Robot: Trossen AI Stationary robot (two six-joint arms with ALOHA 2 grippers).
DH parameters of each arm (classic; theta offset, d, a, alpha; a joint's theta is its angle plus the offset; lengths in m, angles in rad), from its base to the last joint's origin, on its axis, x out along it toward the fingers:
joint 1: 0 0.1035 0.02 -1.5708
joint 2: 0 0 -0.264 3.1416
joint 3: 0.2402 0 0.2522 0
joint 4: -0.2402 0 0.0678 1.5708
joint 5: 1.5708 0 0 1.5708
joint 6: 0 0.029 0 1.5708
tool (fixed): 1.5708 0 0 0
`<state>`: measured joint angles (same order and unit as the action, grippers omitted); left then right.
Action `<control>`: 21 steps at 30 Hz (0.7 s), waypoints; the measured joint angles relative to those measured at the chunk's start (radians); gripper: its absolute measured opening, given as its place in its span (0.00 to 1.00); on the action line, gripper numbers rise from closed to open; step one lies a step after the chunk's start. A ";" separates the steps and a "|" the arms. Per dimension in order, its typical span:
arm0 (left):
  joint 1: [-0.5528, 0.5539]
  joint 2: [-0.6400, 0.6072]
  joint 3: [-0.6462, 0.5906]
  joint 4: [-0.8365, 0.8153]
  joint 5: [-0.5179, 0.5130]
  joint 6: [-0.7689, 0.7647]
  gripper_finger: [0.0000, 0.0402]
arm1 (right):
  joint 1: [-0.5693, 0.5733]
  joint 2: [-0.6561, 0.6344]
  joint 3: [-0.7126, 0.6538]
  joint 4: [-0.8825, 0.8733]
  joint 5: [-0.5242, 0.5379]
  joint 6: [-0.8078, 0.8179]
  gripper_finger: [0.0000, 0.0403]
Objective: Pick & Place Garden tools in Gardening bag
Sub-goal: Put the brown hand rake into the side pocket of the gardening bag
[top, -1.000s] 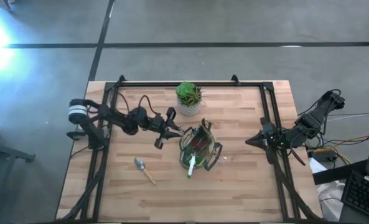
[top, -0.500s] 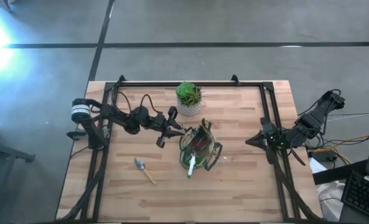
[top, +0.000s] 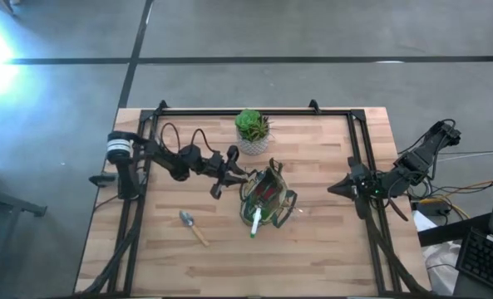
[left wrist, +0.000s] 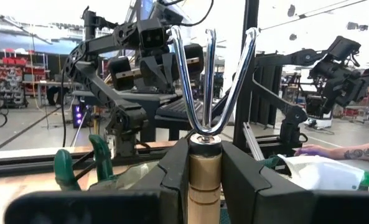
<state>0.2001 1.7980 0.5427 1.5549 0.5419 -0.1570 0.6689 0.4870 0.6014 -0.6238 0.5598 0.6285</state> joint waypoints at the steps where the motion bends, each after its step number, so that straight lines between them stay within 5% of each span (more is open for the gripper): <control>1: -0.001 0.007 0.004 0.000 0.000 -0.003 0.17 | 0.000 0.000 0.000 0.000 0.000 0.000 0.02; 21: -0.013 0.075 0.022 0.000 0.003 -0.037 0.17 | 0.000 0.000 0.000 0.000 0.000 0.000 0.02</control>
<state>0.1875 1.8732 0.5644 1.5545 0.5449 -0.1944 0.6690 0.4870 0.6010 -0.6239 0.5598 0.6285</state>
